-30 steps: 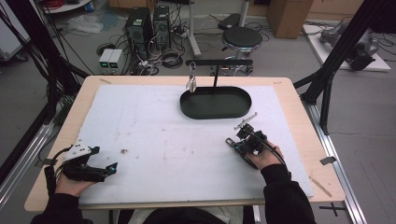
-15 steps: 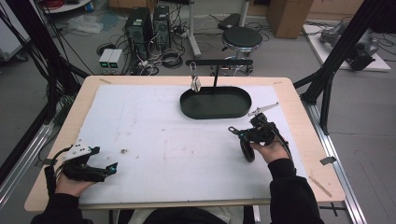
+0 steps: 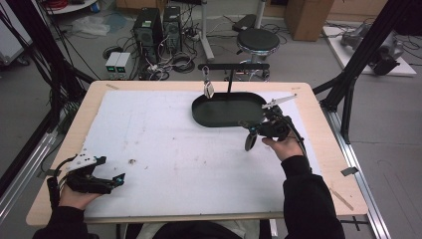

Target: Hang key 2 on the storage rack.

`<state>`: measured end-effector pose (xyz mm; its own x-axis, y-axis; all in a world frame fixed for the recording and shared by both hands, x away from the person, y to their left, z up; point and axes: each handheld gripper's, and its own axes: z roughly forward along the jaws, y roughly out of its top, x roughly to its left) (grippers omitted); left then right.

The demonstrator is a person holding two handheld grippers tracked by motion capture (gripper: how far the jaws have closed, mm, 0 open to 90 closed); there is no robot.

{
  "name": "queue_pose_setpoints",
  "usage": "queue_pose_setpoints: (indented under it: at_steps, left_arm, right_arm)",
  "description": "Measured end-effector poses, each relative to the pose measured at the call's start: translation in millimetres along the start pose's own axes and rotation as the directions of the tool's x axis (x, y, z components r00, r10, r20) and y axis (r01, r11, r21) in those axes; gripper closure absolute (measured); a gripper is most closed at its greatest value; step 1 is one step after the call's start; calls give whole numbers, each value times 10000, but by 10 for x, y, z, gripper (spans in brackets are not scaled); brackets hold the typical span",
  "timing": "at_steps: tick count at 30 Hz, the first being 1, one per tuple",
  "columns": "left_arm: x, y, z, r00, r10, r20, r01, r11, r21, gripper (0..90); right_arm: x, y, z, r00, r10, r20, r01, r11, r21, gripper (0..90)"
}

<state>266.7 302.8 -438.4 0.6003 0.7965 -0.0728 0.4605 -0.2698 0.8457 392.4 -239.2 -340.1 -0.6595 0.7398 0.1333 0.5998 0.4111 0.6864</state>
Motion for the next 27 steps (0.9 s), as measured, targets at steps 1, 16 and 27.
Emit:
queue_pose_setpoints:
  at_steps: [1,16,27]
  left_arm:
    - [0,0,1,10000,-1,5,1,10000,1,17]
    - [16,-1,-12,10000,-64,23,64,9999,-88,17]
    - [9,5,-21,10000,-17,-38,17,9998,-186,17]
  right_arm:
    - [-2,27,-2,10000,-55,-31,54,10000,-51,865]
    - [47,436,30,9997,-224,81,229,9971,-730,865]
    - [99,707,46,9976,-653,235,674,9924,-1030,864]
